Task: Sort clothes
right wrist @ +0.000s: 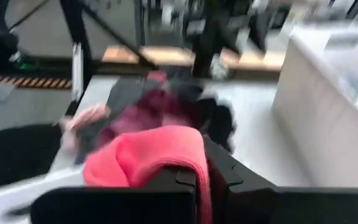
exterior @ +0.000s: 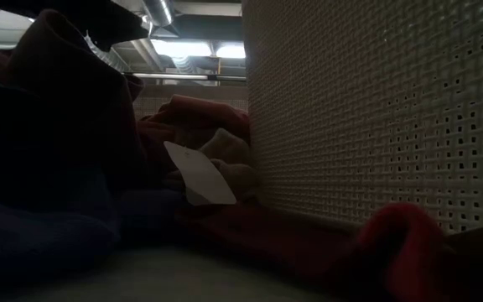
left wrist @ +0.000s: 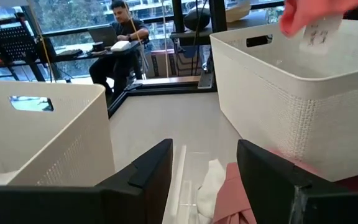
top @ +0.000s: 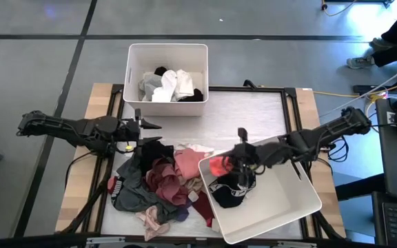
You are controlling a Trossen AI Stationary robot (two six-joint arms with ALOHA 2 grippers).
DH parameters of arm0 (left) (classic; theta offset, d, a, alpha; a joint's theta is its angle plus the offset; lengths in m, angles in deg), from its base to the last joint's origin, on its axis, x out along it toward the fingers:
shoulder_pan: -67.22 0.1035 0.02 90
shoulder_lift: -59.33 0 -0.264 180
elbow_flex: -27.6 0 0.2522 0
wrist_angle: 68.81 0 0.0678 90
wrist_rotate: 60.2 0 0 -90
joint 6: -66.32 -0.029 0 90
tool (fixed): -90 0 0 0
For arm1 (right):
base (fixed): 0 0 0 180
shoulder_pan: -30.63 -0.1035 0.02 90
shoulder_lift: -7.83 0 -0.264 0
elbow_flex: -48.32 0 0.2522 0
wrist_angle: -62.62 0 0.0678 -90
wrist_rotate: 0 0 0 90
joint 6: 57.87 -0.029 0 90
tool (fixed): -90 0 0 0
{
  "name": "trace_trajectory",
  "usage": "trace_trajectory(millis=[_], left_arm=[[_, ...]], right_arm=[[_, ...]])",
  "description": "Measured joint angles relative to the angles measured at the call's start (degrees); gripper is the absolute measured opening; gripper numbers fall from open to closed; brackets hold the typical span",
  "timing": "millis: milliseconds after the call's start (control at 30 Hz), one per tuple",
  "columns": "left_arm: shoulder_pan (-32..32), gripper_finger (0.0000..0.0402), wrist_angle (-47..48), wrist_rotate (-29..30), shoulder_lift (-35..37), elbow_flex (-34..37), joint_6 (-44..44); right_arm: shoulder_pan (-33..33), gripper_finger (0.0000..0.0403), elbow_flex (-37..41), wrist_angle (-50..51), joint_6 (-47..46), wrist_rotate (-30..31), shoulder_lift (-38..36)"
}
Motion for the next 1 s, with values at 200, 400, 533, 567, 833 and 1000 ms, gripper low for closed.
trace_trajectory(millis=[200, 400, 533, 567, 833, 1000], left_arm=[[0.00, 0.0169, 0.71, -0.01, -0.59, 0.00, 0.56], [0.00, 0.0168, 0.75, -0.01, -1.02, 0.00, 1.00], [0.00, 0.0168, 0.85, 0.00, -1.01, 0.00, 1.00], [0.00, 0.0168, 1.05, -0.01, -1.01, 0.00, 1.03], [0.00, 0.0168, 2.56, -0.01, -1.01, 0.00, 1.26], [0.00, 0.0168, 2.39, 0.00, -1.01, 0.00, 1.26]], right_arm=[[-2.78, 0.0012, 0.02, 14.65, -14.74, -0.66, -0.15], [-2.21, 0.0021, 0.04, 20.79, -23.86, 0.50, 1.85], [-1.52, 0.0070, 0.04, 22.12, -25.64, -2.23, 3.68], [-1.40, 0.0089, 0.04, 22.46, -25.70, -2.33, 4.00], [-1.25, 0.0244, -2.60, 33.80, -29.44, -8.89, 4.05], [-1.27, 0.0282, -11.73, 45.81, -31.89, -4.69, 3.81]])
